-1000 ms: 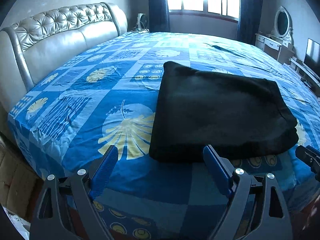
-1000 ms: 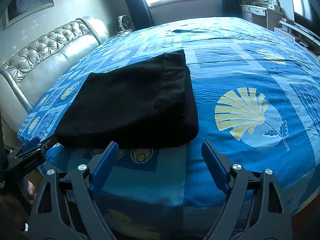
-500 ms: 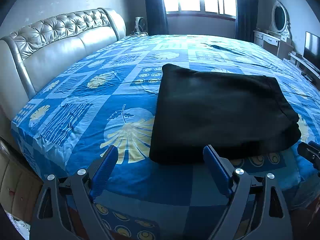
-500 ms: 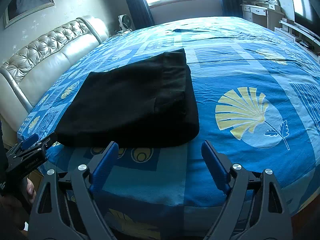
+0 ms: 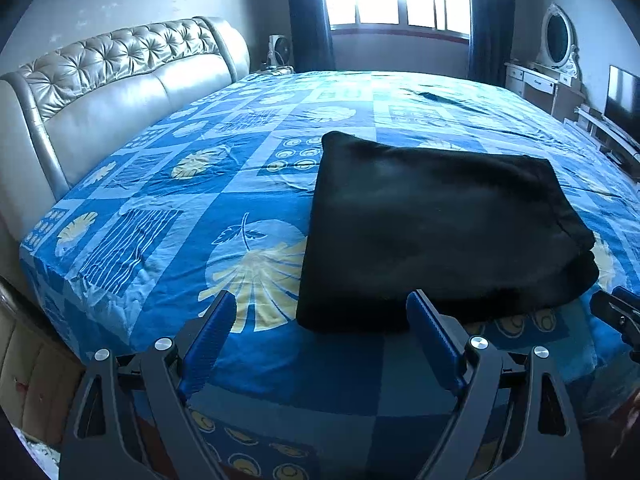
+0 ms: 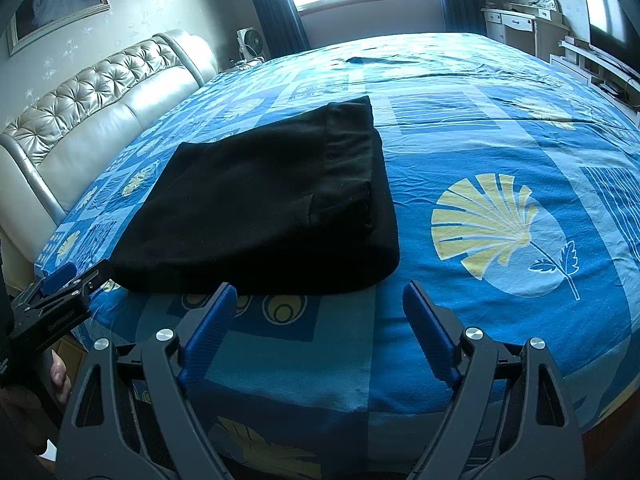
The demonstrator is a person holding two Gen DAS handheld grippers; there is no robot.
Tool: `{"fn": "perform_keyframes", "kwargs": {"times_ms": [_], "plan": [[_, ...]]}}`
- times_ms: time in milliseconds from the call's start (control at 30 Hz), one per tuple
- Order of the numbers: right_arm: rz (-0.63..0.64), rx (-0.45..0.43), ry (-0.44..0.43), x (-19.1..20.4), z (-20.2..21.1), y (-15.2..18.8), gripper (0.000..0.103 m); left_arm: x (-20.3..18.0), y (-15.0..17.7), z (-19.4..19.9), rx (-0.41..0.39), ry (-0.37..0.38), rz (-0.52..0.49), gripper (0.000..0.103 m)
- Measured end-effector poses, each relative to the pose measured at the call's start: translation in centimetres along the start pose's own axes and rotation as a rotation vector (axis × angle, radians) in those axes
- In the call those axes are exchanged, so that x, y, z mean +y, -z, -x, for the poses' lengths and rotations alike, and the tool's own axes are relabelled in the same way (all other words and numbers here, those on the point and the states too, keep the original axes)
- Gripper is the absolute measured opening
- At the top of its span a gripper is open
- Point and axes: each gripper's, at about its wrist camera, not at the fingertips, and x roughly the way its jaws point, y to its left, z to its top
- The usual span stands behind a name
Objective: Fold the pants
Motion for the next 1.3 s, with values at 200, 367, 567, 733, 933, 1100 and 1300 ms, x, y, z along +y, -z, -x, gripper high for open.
{"fn": "perform_keyframes", "kwargs": {"times_ms": [200,367,567,733,933,1100,1300], "plan": [[0.005,0.003,-0.001,0.01,-0.06,0.04,0.085,-0.29,0.03,0.23,-0.010,0.023,-0.007,0.086],[0.006,0.006,-0.001,0.02,-0.09,0.08,0.085,-0.46,0.05,-0.02,0.003,0.037,-0.015,0.086],[0.012,0.010,-0.004,-0.31,-0.34,-0.17,0.085,-0.34,0.00,-0.12,0.006,0.034,-0.006,0.086],[0.012,0.011,-0.004,-0.29,-0.33,-0.16,0.085,-0.48,0.06,-0.05,0.009,0.027,-0.008,0.086],[0.012,0.010,-0.003,-0.27,-0.32,-0.15,0.085,-0.37,-0.01,-0.01,0.014,0.037,0.002,0.086],[0.013,0.010,-0.003,-0.26,-0.30,-0.14,0.085,-0.20,-0.25,0.19,0.017,0.025,0.020,0.086],[0.011,0.014,-0.004,-0.40,-0.35,-0.21,0.085,-0.67,-0.21,0.67,0.020,-0.030,-0.013,0.090]]}}
